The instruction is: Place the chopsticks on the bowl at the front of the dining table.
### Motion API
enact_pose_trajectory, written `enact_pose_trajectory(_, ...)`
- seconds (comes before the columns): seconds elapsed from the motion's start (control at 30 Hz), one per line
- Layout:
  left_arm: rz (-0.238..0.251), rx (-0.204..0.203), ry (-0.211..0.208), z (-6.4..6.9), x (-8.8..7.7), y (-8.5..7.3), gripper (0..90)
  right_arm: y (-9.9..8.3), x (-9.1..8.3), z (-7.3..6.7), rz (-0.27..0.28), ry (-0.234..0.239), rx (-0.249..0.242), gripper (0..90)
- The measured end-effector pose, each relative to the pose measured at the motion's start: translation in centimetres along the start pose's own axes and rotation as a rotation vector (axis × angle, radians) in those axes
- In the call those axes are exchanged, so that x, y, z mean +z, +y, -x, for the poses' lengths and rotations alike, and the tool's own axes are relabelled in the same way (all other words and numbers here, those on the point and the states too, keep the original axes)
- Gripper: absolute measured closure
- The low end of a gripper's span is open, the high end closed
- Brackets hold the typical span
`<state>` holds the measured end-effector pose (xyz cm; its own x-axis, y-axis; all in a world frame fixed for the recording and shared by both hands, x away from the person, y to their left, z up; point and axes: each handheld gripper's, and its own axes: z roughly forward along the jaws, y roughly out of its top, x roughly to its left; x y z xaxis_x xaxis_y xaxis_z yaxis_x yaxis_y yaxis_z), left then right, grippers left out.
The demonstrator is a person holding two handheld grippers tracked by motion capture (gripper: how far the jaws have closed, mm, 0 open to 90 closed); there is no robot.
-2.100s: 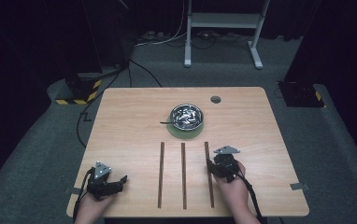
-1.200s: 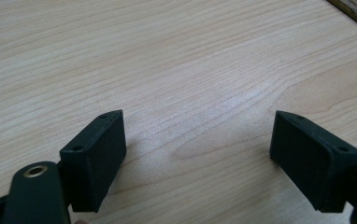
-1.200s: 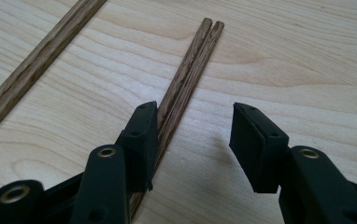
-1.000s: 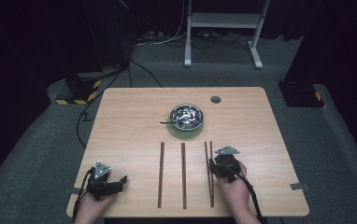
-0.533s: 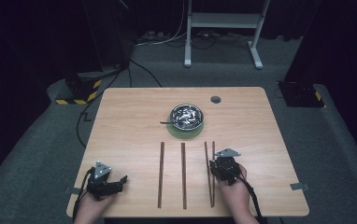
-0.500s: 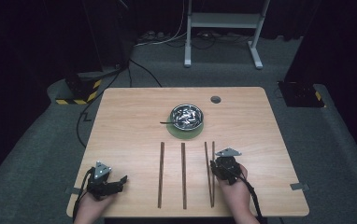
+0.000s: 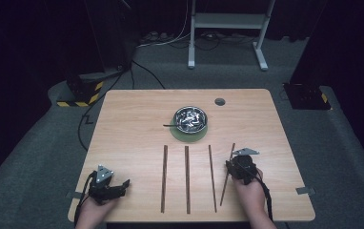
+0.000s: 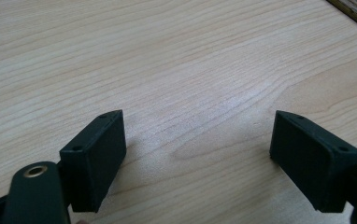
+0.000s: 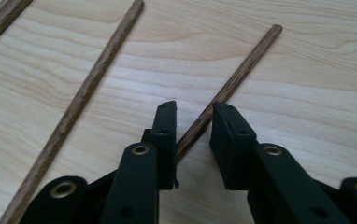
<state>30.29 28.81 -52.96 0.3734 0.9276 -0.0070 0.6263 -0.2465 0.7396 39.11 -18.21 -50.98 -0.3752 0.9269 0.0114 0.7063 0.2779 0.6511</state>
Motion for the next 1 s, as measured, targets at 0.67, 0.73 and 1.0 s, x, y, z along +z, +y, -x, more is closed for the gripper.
enact_pose_trajectory(0.67,0.0,0.0,0.0,0.0,0.0,0.0,18.5,1.2,0.7,0.7,-0.023,0.001,-0.012,83.7)
enact_pose_trajectory(0.73,0.0,0.0,0.0,0.0,0.0,0.0,18.5,1.3,0.6,0.6,-0.027,0.003,-0.019,83.7)
enact_pose_trajectory(1.0,0.0,-0.005,0.0,0.0,0.0,0.0,18.6,1.1,-0.5,0.4,-0.023,-0.013,-0.008,79.1)
